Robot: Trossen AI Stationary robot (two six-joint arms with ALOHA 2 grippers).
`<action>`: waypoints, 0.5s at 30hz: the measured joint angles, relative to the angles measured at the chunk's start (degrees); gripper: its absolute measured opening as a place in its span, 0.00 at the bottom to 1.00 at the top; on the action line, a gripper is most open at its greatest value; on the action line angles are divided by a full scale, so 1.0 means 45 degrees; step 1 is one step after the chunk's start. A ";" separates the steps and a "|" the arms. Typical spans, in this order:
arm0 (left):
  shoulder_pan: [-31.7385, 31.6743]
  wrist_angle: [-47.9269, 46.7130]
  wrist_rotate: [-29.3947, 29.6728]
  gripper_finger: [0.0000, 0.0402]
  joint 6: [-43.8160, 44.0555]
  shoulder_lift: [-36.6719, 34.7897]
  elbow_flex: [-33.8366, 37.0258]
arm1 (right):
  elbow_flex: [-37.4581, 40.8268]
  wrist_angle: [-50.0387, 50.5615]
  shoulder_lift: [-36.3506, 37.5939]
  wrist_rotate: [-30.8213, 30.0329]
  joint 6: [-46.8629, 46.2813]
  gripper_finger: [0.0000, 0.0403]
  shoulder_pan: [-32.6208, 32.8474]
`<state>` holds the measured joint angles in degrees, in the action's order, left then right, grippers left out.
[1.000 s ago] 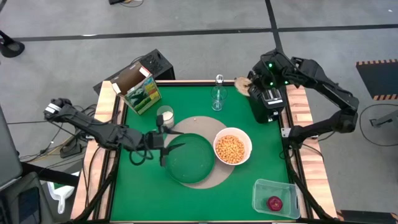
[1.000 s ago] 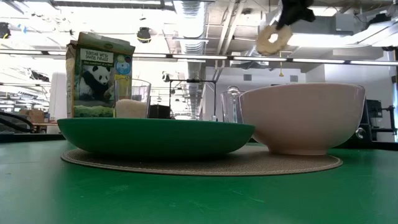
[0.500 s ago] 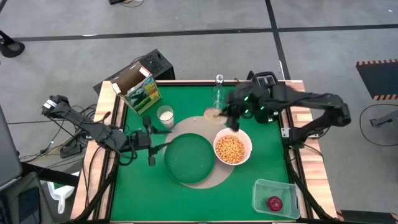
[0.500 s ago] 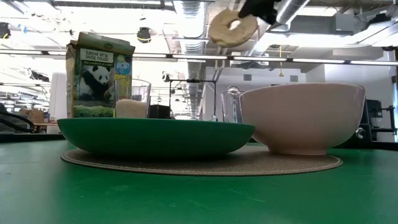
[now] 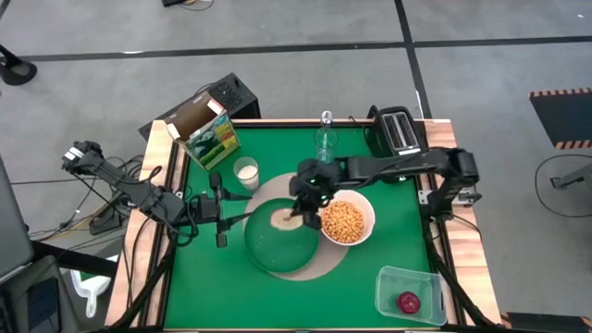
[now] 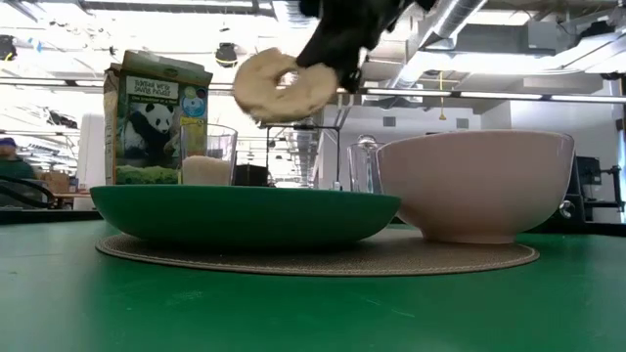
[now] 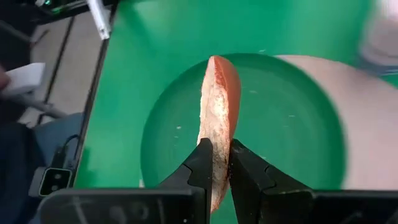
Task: Arrange a breakfast setting
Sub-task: Put the toasted bagel the green plate
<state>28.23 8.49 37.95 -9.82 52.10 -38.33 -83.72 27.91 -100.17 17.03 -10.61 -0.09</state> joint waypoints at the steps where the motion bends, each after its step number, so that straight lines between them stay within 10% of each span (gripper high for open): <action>1: -0.0002 0.0000 0.0002 0.41 0.0000 0.0000 0.0000 | 0.0000 -0.0244 -0.0282 0.0245 -0.0003 0.16 0.0017; 15: 0.0010 0.0004 -0.0015 0.41 0.0004 0.0044 0.0000 | -0.0013 -0.2538 -0.3449 0.2181 -0.0356 0.16 0.0008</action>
<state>28.27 8.51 37.89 -9.81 52.29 -38.33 -83.78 16.48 -115.69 26.85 -12.21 -0.05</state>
